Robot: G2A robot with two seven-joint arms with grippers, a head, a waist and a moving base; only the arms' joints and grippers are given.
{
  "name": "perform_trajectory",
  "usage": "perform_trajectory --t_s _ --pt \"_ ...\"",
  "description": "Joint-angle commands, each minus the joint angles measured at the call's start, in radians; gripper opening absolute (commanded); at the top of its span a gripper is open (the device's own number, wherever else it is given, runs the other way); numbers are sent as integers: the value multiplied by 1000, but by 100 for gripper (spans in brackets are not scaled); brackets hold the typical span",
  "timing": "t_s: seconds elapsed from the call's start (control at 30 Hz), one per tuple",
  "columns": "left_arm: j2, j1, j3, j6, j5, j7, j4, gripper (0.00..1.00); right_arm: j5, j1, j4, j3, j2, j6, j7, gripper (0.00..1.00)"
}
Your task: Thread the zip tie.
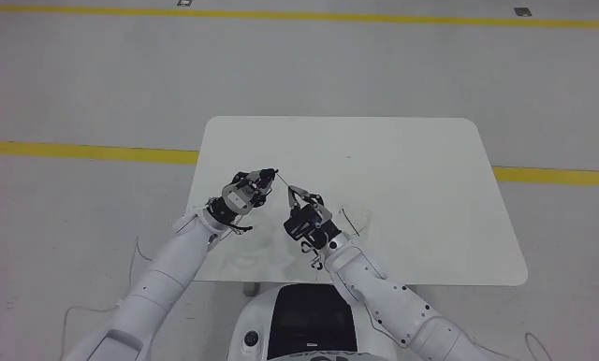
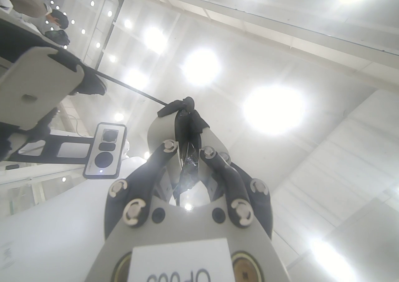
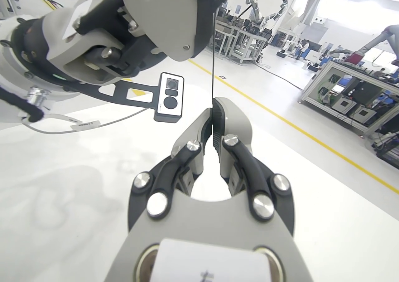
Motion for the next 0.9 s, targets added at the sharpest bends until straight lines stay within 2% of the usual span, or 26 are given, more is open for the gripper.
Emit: perform_trajectory --t_s 0.0,0.8,0.83,0.87 --pt "0 0 0 0 0 0 0 0 0 -1 4 0 -1 0 1 0" --pt "0 0 0 0 0 0 0 0 0 -11 30 10 -15 -1 2 0" --pt "0 0 0 0 0 0 0 0 0 -14 28 13 -16 1 1 17" --pt "0 0 0 0 0 0 0 0 0 -16 28 15 -16 3 1 47"
